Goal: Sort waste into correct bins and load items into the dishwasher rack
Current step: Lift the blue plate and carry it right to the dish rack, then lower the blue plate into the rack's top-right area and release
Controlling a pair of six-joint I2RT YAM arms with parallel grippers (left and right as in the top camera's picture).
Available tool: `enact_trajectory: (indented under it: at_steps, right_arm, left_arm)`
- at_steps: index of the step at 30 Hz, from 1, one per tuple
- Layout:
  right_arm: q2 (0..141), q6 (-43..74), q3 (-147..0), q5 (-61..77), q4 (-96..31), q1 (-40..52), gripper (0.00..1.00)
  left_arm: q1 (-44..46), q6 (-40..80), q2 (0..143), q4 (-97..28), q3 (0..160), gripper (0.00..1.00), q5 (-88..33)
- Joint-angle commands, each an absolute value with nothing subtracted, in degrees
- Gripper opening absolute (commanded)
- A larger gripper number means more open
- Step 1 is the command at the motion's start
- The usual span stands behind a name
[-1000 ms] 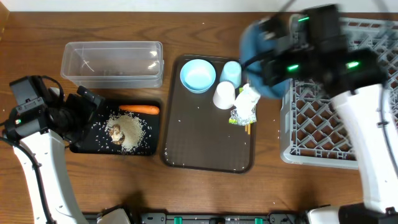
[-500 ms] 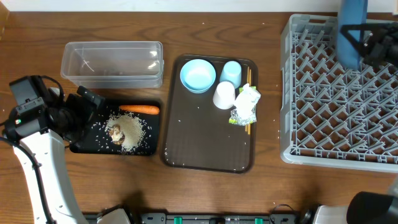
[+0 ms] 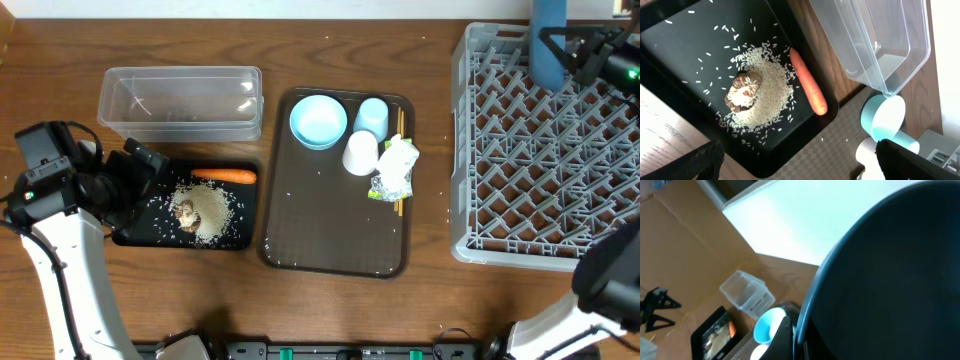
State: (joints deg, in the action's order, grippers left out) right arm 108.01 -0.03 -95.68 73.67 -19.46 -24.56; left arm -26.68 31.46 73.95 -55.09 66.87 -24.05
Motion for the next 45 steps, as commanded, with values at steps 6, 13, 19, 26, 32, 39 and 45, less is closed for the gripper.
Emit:
enact_trajectory:
  at_steps: [6,13,19,26,32,39,45]
  right_arm:
    - [114.17,15.73,-95.83,77.01,-4.8,-21.67,0.01]
    - [115.44,18.48,-95.83,72.71,-2.98,-16.51,0.01]
    - [115.44,21.93,-95.83,67.4,-3.66,-14.83,0.01]
    - [115.44,25.08,-95.83,66.65,-4.43,-17.34,0.01]
    - [115.44,23.14,-95.83,66.19,-9.5,-19.44,0.01]
    - [115.44,21.15,-95.83,65.32,-13.17,-21.1,0.01]
    - [115.44,20.08,-95.83,64.69,-15.05,-23.03,0.01]
  left_arm:
    - [-26.98,30.7,73.97,-55.18,67.42,0.97,-24.4]
    - [-26.98,30.7,73.97,-55.18,67.42,0.98,-24.4]
    - [-26.98,30.7,73.97,-55.18,67.42,0.98,-24.4]
    - [-26.98,30.7,73.97,-55.18,67.42,0.98,-24.4]
    - [-26.98,30.68,73.97,-55.18,67.42,0.98,-24.4]
    - [-26.98,30.7,73.97,-55.18,67.42,0.98,-24.4]
    - [-26.98,30.7,73.97,-55.18,67.42,0.98,-24.4]
